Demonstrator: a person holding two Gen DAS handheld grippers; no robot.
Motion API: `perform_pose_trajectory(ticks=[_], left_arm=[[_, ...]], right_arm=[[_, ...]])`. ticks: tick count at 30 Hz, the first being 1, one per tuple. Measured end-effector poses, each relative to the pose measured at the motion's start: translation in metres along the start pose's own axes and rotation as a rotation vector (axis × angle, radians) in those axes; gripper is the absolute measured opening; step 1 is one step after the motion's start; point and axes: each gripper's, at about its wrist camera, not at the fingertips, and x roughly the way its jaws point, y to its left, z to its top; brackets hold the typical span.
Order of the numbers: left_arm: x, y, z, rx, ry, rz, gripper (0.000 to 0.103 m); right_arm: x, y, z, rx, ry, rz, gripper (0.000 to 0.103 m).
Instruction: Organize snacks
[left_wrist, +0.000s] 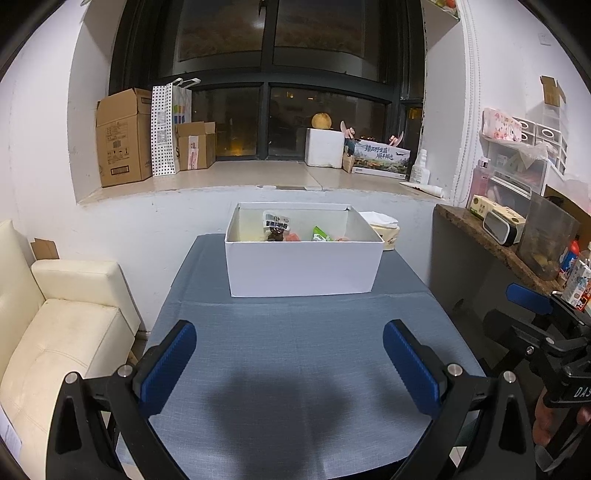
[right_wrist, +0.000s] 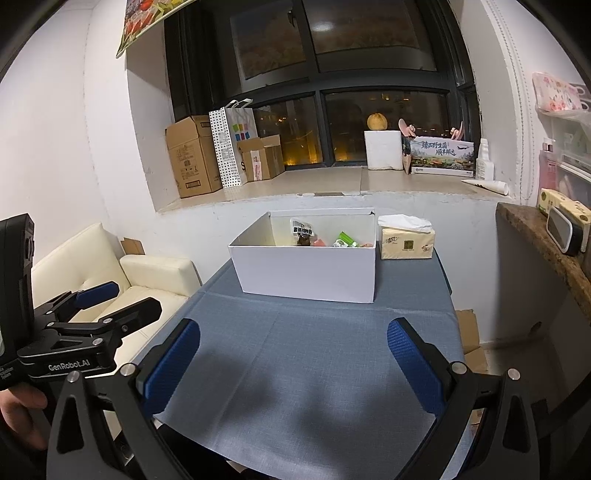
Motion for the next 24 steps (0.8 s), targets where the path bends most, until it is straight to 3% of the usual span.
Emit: perform_pose_trajectory(ticks=[24], left_arm=[[-0.0013, -0.0012, 0.0006, 0.003, 0.002, -0.004, 0.103]], right_arm=[[0.0018, -0.0010, -0.0011, 0.004, 0.004, -0.003, 0.103]])
